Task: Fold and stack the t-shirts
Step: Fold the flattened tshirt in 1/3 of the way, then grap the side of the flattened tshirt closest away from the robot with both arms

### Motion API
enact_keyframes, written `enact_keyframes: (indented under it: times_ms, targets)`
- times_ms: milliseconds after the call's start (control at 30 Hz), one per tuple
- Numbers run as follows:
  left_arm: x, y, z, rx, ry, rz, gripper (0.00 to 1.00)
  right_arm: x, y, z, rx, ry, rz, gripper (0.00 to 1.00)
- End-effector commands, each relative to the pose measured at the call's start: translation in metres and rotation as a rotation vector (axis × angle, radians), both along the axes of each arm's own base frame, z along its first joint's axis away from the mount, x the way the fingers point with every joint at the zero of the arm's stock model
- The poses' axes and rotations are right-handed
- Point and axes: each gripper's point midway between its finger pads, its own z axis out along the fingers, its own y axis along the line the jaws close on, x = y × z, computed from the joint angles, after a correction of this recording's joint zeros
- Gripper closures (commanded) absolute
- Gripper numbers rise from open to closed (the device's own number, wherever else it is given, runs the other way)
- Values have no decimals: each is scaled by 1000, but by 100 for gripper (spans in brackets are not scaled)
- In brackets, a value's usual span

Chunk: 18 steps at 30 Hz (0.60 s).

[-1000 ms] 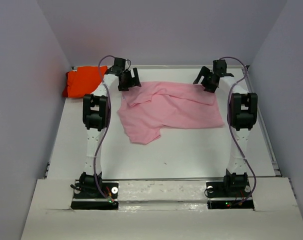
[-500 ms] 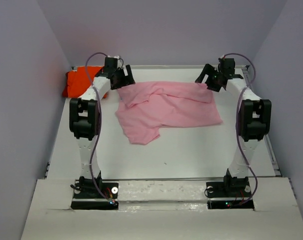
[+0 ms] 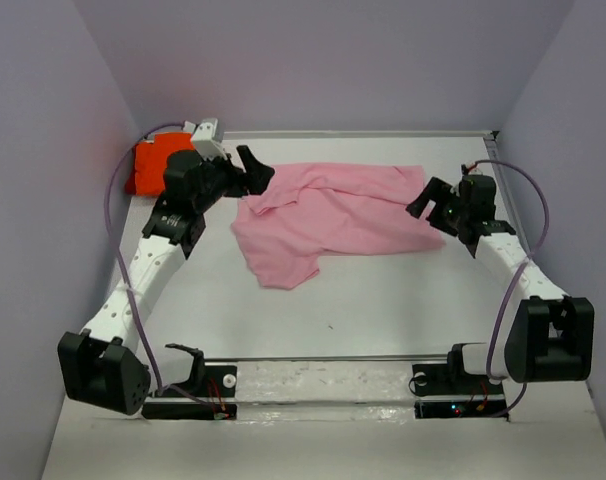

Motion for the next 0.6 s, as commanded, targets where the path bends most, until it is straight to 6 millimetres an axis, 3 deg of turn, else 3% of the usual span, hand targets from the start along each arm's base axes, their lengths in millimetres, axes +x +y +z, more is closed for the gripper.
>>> enact_keyframes:
  times_ms: [0,133,367,567]
  targets:
    - [-12,4,-95,112,193,-17,1,-24,-21,-28,-54,83,-96,12]
    - [-17,6,-98,120,161,-11,1,-38,-39,-49,-123,182,-176,14]
    - [-20,21,-87,149,144,56,1,-53,-71,-49,-248,222,-305,14]
    - [-17,27,-105,180,224,84,1,-66,-89,-64,-331,300,-370,14]
